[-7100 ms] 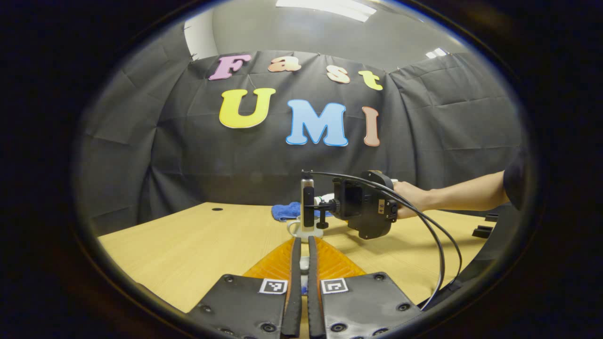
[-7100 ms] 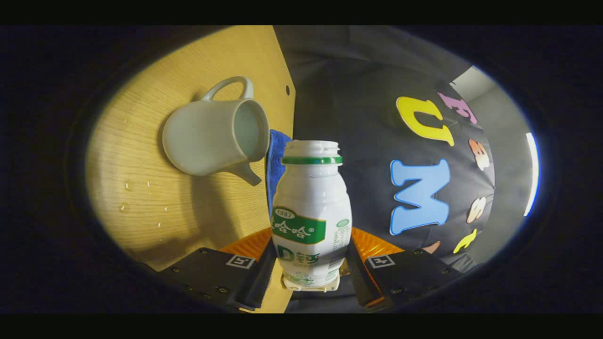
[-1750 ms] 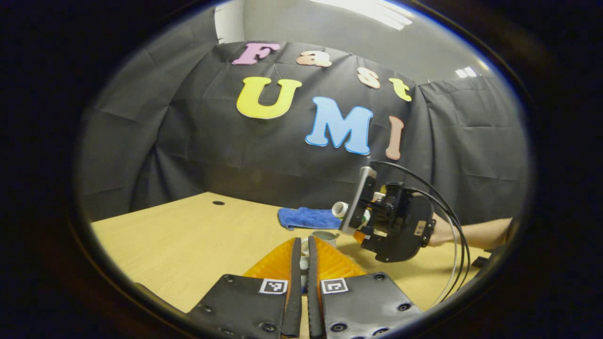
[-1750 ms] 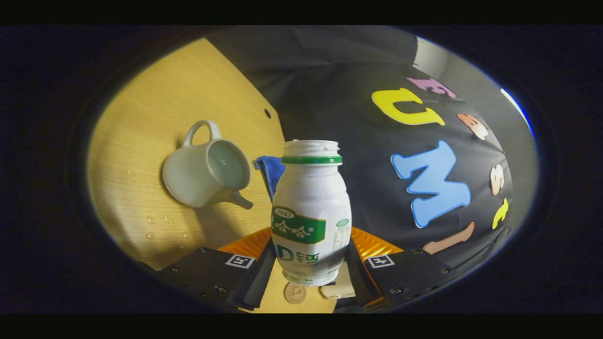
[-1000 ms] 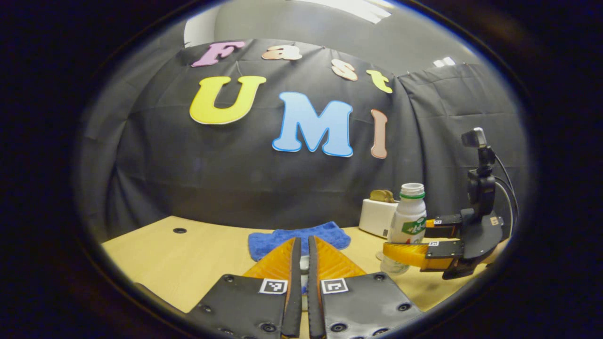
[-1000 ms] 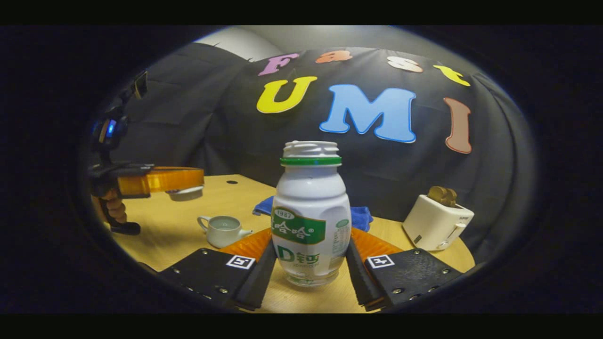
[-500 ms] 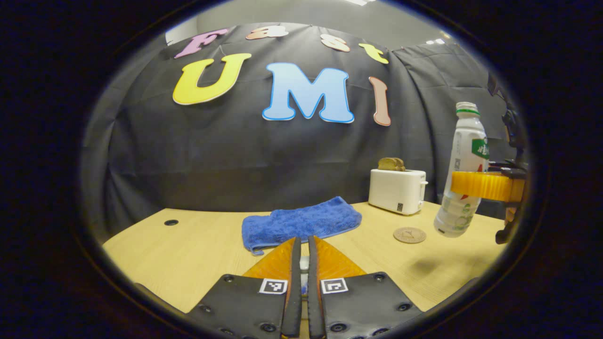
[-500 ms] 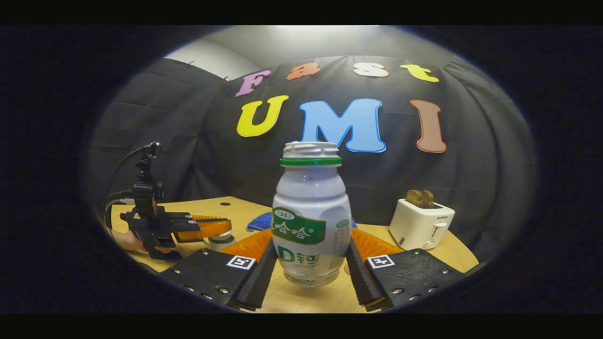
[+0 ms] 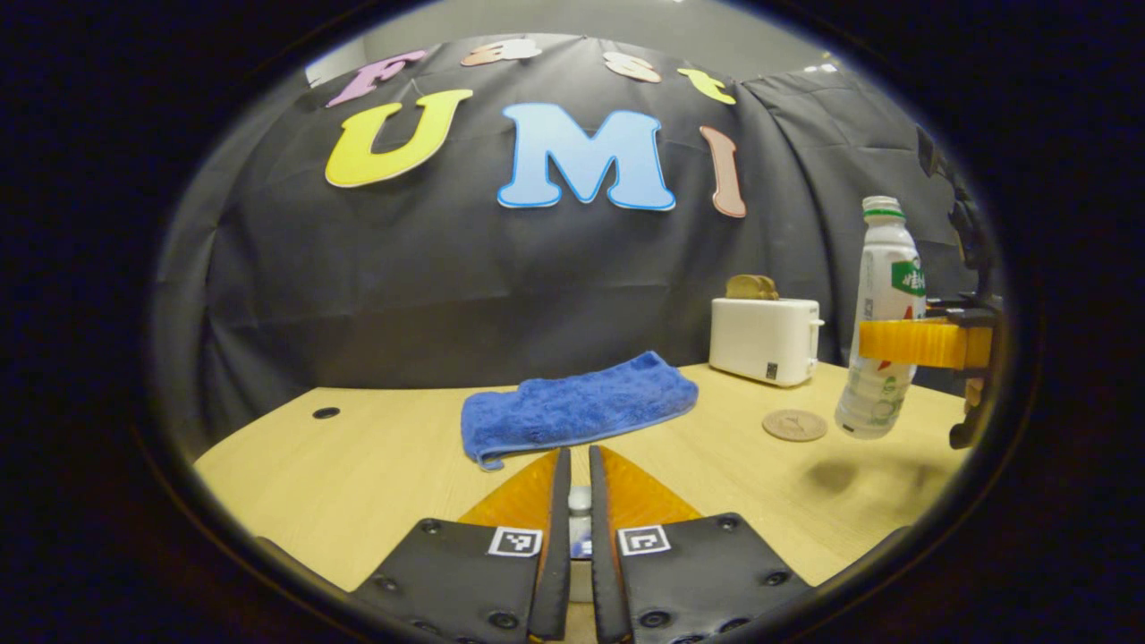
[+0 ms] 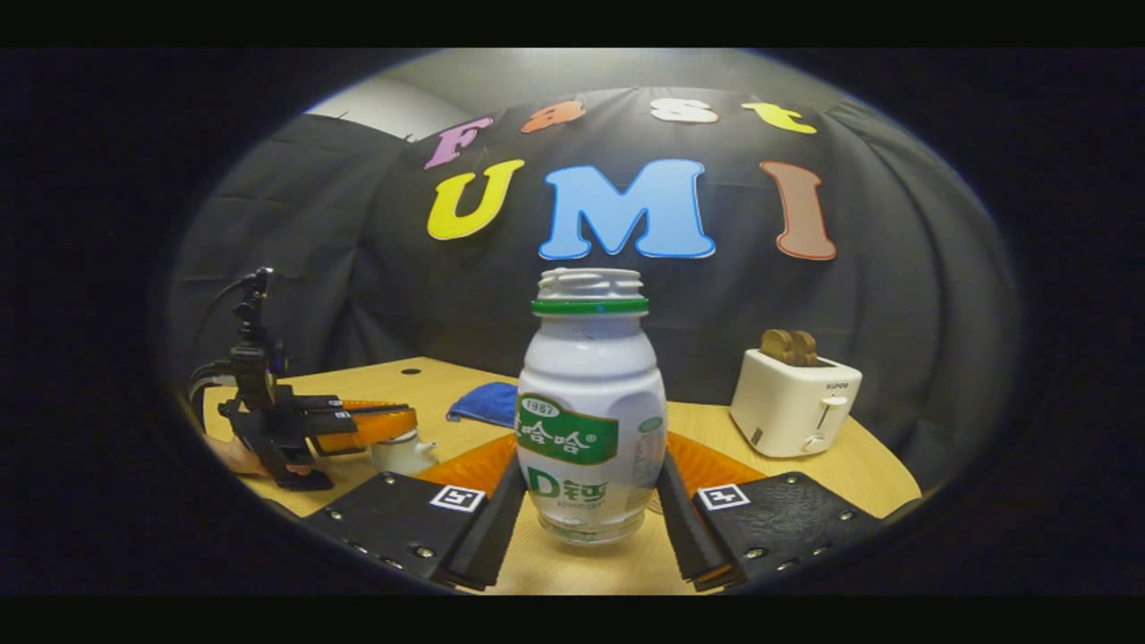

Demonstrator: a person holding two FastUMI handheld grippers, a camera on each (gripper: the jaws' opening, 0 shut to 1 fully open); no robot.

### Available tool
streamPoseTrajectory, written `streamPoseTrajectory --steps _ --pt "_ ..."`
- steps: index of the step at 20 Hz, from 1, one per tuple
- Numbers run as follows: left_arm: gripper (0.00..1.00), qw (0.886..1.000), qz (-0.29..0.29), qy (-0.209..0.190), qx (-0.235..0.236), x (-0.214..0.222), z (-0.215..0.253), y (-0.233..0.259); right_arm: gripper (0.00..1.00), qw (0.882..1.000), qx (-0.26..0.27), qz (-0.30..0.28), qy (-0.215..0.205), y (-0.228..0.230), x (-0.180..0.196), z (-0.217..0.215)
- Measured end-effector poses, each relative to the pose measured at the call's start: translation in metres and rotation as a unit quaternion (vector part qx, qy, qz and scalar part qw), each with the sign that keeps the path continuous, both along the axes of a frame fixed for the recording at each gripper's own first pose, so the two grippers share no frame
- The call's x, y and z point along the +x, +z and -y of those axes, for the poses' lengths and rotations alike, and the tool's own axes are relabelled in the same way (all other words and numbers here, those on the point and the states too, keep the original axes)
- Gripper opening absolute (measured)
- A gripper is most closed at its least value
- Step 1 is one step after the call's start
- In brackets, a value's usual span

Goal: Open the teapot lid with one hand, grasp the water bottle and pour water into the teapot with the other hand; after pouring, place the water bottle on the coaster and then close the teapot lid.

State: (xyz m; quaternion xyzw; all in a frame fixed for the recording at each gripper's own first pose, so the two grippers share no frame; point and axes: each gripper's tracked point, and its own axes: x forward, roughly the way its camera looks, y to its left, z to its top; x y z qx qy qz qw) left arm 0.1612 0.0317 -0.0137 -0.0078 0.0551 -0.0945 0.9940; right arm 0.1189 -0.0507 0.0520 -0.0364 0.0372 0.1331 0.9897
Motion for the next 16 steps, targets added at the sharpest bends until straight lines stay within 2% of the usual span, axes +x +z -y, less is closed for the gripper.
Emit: streamPoseTrajectory --steps 2,3,4,5,8,11,15,16 --pt "0.34 1.000 0.015 0.008 -0.018 -0.008 -0.010 0.013 0.72 1.000 0.006 0.004 -0.016 0.002 0.010 0.010" --pt "0.53 0.999 0.027 0.011 -0.026 -0.014 -0.014 0.023 0.71 1.000 0.008 0.006 -0.026 0.004 0.016 0.016" --pt "0.64 0.998 0.047 0.020 -0.032 -0.021 -0.023 0.037 0.71 0.999 0.010 0.008 -0.035 0.005 0.024 0.021" --pt "0.83 0.997 0.065 0.028 -0.037 -0.027 -0.030 0.049 0.72 0.999 0.008 0.008 -0.044 0.005 0.034 0.025" --pt "0.84 0.992 0.108 0.041 -0.049 -0.045 -0.046 0.073 0.72 0.998 0.005 -0.011 -0.068 -0.011 0.064 0.040" --pt "0.86 0.989 0.121 0.042 -0.071 -0.051 -0.049 0.080 0.72 0.995 0.023 -0.031 -0.092 -0.026 0.084 0.054" --pt "0.86 0.988 0.122 0.040 -0.092 -0.054 -0.051 0.080 0.71 0.994 0.009 -0.027 -0.106 -0.037 0.099 0.064" --pt "0.80 0.988 0.119 0.038 -0.091 -0.052 -0.049 0.079 0.72 0.994 0.007 -0.029 -0.107 -0.040 0.102 0.064"
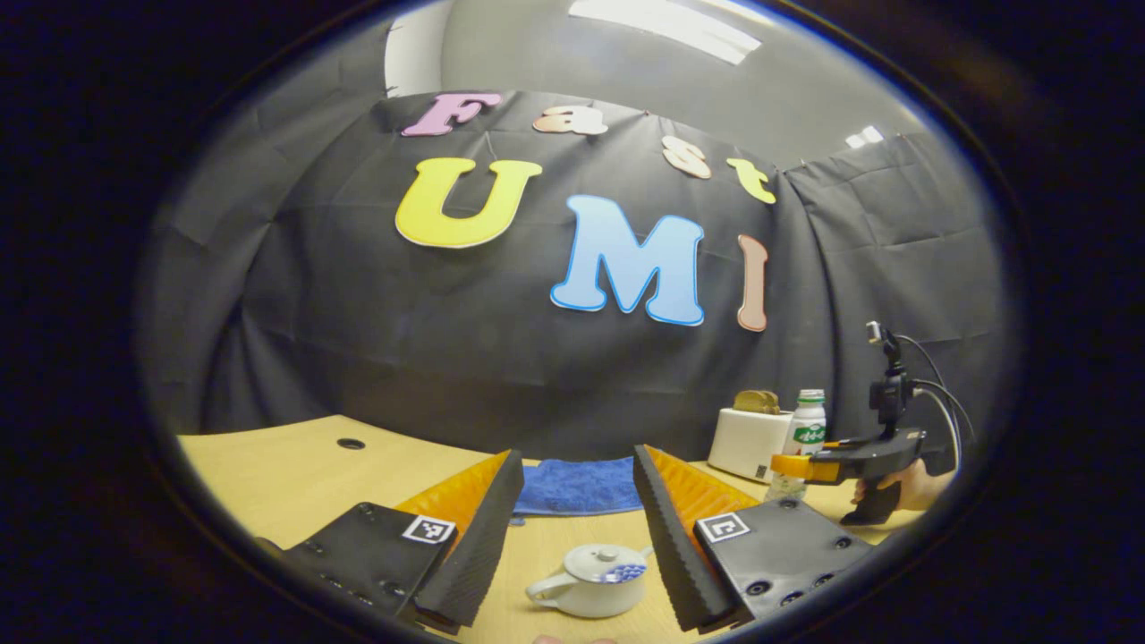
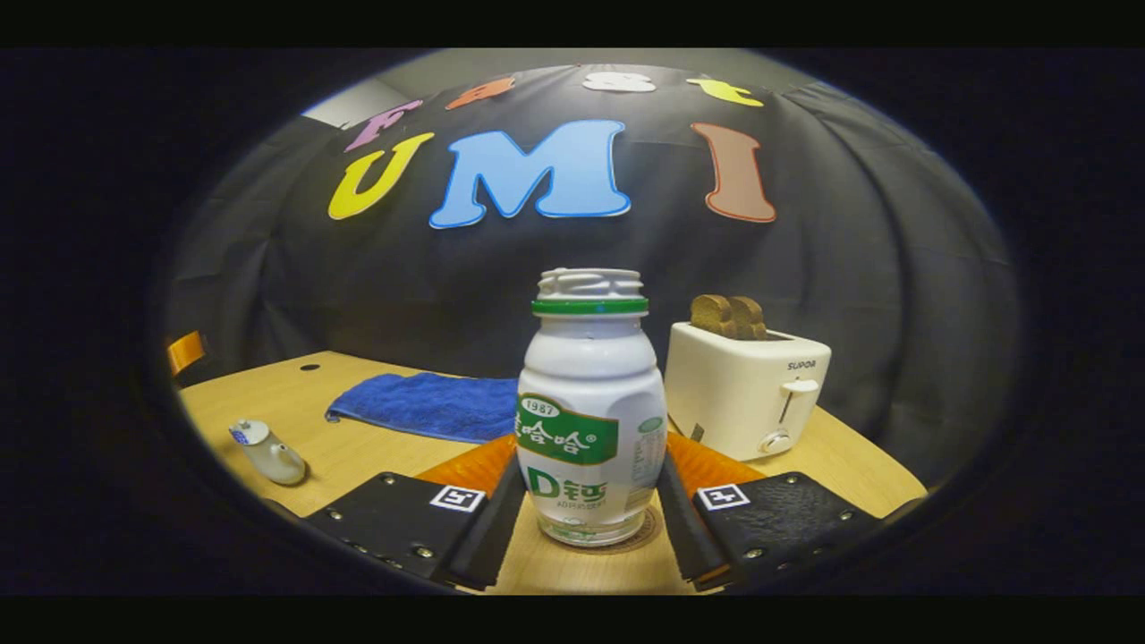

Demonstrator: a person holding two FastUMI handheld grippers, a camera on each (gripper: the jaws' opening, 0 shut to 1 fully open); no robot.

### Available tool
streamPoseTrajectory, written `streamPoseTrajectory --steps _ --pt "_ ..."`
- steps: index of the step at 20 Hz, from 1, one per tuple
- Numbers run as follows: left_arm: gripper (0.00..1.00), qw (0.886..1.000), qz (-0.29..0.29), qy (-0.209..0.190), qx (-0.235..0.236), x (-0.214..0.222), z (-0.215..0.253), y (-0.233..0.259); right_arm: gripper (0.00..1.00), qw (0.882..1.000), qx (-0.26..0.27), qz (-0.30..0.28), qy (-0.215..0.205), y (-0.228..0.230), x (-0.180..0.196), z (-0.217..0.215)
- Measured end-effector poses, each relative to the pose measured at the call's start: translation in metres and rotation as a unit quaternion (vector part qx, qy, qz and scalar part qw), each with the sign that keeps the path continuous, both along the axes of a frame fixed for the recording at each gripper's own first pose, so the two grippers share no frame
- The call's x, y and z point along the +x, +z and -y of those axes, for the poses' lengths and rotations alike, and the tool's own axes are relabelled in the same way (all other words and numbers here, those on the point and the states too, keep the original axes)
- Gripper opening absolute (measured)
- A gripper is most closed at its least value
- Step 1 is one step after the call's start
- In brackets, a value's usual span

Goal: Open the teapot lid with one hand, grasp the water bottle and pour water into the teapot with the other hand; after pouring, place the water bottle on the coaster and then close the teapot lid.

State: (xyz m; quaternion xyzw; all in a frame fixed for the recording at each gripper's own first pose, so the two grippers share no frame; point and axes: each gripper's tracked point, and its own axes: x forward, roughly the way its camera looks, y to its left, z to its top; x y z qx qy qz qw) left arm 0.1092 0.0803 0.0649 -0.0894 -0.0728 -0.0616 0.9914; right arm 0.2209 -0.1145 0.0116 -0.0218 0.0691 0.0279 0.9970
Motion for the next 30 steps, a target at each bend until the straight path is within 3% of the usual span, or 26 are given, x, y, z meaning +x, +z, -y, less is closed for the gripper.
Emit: streamPoseTrajectory --steps 2,12,15,18,19,24,27,30 --pt "0.86 1.000 -0.009 0.001 0.008 0.004 0.003 -0.006 0.72 1.000 -0.007 -0.002 -0.007 -0.008 0.005 0.005" --pt "0.86 0.999 -0.030 -0.004 0.032 0.010 0.018 -0.023 0.72 1.000 0.011 -0.001 -0.021 -0.019 0.012 0.011" --pt "0.87 0.999 -0.030 -0.007 0.030 0.012 0.023 -0.023 0.78 0.999 0.026 -0.002 -0.035 -0.019 0.007 0.013" --pt "0.90 0.999 -0.023 -0.005 0.036 0.010 0.024 -0.022 0.92 0.999 0.030 0.010 -0.037 -0.005 -0.004 0.010" --pt "0.82 0.999 -0.021 0.004 0.044 0.009 0.021 -0.021 0.96 0.999 0.023 0.009 -0.035 -0.004 -0.011 0.008" --pt "0.99 0.998 -0.045 0.021 0.039 -0.015 0.031 -0.028 0.98 0.998 -0.001 0.021 -0.067 0.010 -0.097 0.004" --pt "0.98 0.997 -0.035 0.022 0.070 -0.049 0.065 -0.025 0.98 0.998 0.007 0.034 -0.054 0.009 -0.159 -0.042" --pt "0.99 0.996 -0.034 0.024 0.081 -0.088 0.098 -0.034 0.98 0.998 0.030 0.044 -0.046 0.006 -0.195 -0.085"
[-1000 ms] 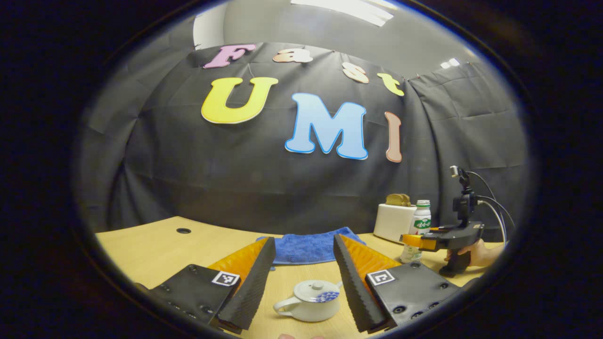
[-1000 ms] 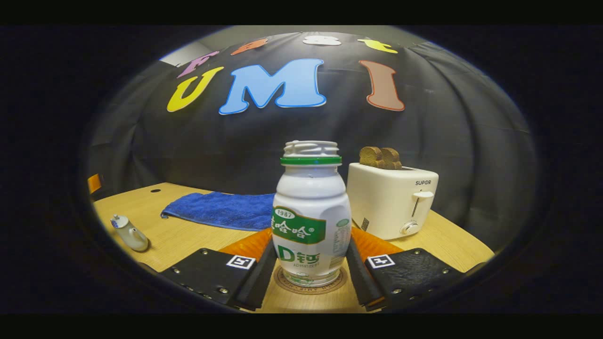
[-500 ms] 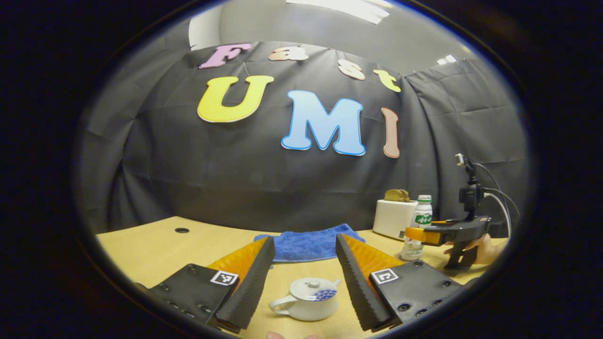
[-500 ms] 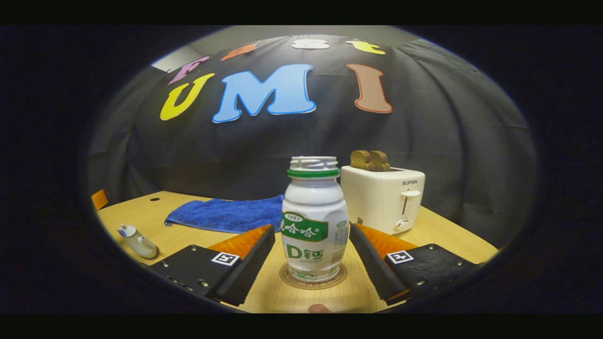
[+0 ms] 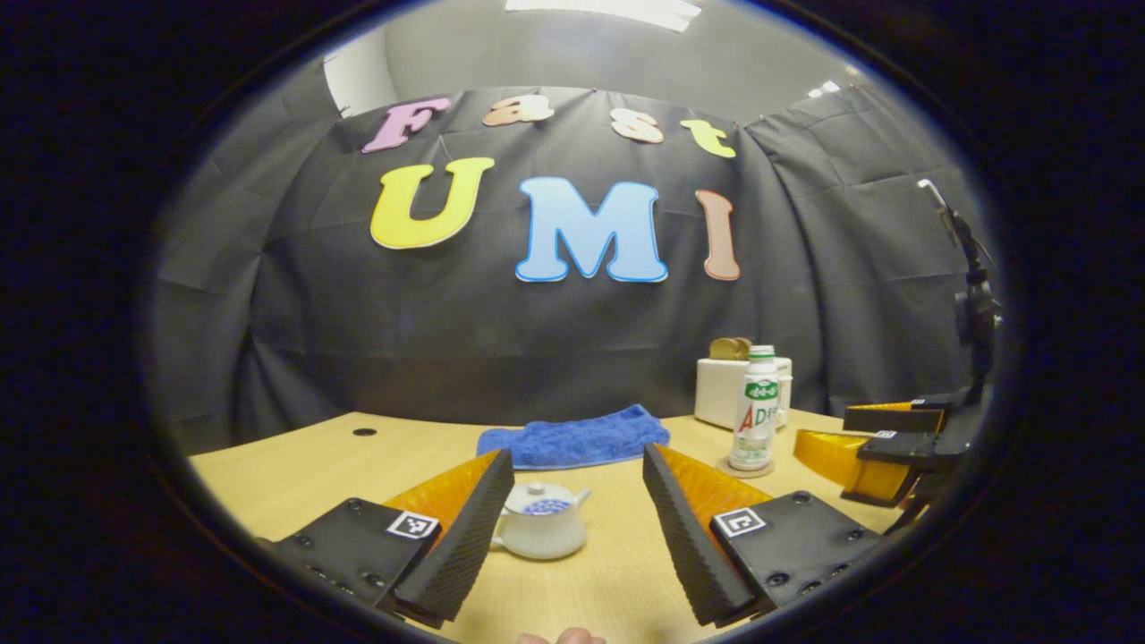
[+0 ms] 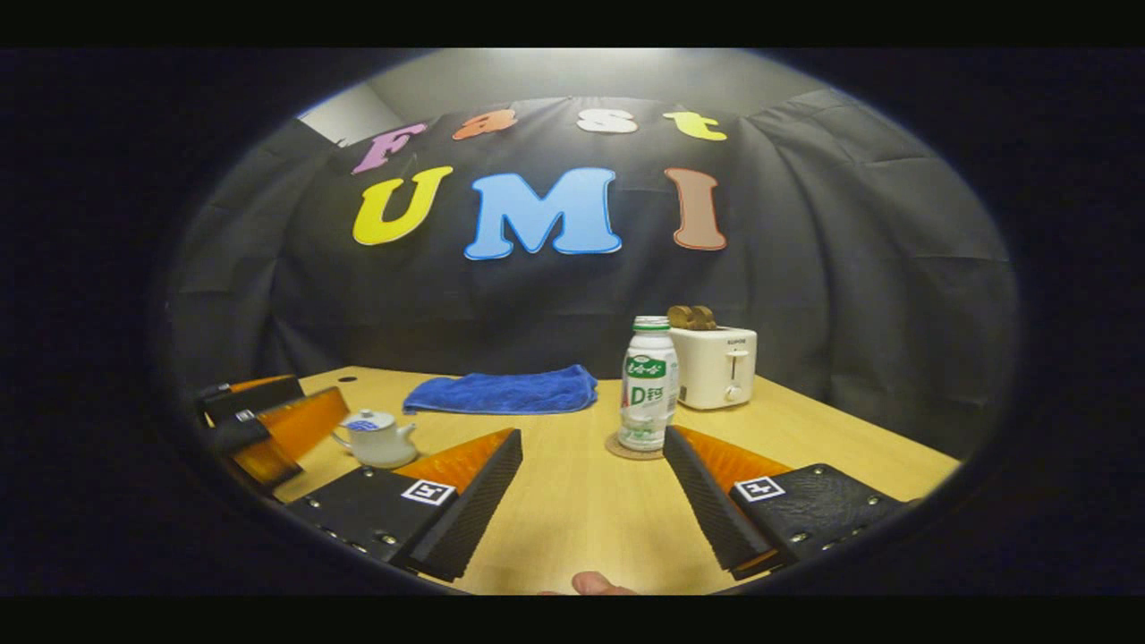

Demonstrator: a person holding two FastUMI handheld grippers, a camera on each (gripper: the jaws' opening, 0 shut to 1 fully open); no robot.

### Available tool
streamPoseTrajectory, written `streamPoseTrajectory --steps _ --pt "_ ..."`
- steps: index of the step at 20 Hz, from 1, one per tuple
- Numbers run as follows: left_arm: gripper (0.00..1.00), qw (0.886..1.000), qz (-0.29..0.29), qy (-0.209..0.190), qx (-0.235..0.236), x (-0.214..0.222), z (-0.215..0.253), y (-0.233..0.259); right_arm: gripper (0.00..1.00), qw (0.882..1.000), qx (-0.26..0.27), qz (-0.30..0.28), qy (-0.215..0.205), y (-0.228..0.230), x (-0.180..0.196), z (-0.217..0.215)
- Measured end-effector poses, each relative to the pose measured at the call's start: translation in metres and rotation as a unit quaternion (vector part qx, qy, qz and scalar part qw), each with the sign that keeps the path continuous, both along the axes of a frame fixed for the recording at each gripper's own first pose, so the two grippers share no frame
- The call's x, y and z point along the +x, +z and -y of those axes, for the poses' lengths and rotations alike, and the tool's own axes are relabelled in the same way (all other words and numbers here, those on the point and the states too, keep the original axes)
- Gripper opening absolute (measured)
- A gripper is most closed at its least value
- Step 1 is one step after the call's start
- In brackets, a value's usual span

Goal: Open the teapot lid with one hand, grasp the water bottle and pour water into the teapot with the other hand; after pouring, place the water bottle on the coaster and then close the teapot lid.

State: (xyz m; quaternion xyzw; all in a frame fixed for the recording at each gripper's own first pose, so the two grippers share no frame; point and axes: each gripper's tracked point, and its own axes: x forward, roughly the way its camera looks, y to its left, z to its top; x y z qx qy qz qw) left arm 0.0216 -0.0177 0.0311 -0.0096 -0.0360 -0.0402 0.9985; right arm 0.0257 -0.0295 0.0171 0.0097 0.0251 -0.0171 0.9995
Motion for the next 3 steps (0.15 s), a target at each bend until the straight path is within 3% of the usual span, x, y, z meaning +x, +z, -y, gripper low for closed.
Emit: streamPoseTrajectory --steps 2,3 --pt "1.00 1.000 -0.004 0.009 0.006 -0.020 0.006 -0.009 0.98 1.000 -0.010 0.006 0.006 -0.008 -0.017 -0.021" --pt "0.96 1.000 -0.005 0.016 0.010 -0.027 0.004 -0.013 0.98 1.000 -0.014 0.004 0.002 -0.013 -0.025 -0.022"
